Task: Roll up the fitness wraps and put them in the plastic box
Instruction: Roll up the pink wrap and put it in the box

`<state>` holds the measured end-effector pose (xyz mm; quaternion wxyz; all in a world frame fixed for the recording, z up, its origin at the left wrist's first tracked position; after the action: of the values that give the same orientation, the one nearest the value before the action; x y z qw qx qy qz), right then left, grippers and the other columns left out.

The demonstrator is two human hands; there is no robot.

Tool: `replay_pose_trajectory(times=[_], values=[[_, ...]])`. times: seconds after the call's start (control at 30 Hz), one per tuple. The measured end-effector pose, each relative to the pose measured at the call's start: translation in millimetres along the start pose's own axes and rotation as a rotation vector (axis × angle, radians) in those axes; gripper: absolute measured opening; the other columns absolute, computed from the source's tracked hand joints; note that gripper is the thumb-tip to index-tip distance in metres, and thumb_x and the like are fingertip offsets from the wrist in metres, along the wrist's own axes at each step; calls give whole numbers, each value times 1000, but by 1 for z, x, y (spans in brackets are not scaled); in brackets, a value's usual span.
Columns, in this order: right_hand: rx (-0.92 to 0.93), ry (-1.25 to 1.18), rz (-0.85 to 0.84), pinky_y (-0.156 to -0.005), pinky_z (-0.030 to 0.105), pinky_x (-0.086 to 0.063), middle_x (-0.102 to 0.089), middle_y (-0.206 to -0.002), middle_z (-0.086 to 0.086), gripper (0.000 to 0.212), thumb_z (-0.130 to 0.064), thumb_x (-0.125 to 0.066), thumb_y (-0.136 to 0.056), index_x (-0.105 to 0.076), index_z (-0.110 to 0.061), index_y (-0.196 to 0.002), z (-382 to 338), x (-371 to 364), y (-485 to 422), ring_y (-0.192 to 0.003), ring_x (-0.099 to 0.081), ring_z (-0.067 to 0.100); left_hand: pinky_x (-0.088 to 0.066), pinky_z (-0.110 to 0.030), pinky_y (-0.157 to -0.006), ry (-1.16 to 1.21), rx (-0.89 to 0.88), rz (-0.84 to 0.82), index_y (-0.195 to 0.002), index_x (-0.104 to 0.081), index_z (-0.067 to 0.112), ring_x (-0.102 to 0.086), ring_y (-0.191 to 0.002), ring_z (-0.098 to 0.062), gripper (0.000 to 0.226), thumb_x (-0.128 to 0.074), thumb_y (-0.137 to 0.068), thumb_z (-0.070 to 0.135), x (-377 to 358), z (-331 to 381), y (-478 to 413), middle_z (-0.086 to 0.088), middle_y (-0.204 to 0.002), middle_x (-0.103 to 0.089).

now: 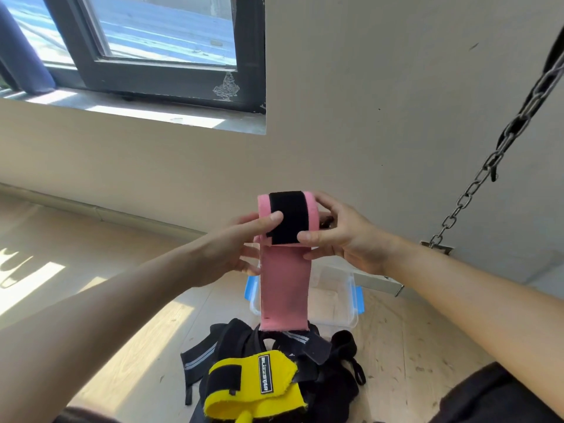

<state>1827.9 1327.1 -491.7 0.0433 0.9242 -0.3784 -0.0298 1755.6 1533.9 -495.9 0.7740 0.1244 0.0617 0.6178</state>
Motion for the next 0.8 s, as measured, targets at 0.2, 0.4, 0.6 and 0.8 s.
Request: replay_pose_trajectory(times=[0.2, 0.4, 0.6, 0.8], values=[[11, 53, -3, -83, 52, -61, -65, -123, 3, 78, 11, -75, -80, -52, -36, -139, 0, -2, 0, -104, -71, 27, -56, -31, -64, 0, -59, 57, -136, -60, 31, -72, -100, -23, 62, -78, -79, 48, 4, -2, -3, -9, -126, -68], [-181, -12, -78, -78, 43, -60, -61, -126, 9, 48, -54, -66, -90, -60, -33, -133, 1, 0, 0, -106, -69, 33, -55, -30, -65, 41, -154, 104, -137, -57, 32, -72, -94, -21, 66, -82, -77, 24, 5, 0, -4, -9, -116, -74], [-244, -21, -37, -79, 45, -60, -68, -117, 12, 60, -66, -62, -81, -68, -26, -125, 4, -2, -1, -99, -70, 30, -50, -24, -58, -14, -222, 153, -135, -57, 30, -70, -92, -15, 74, -86, -69, 17, 4, -1, -4, -3, -121, -72], [-184, -49, -8, -67, 33, -58, -68, -111, 5, 57, -52, -68, -83, -63, -22, -132, 3, -3, -2, -95, -68, 22, -54, -29, -63, -59, -161, 85, -134, -56, 36, -72, -94, -14, 70, -86, -72, 21, 3, -4, -2, 6, -119, -72]])
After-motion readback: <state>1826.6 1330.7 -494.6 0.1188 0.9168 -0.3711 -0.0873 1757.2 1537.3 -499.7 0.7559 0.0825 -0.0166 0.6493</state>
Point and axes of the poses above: each hand's wrist, its own y-axis away from the middle knuckle, its own x-axis out of the back of the hand, z = x × y, the point moved 2 cm from there along -y, towards the middle knuckle
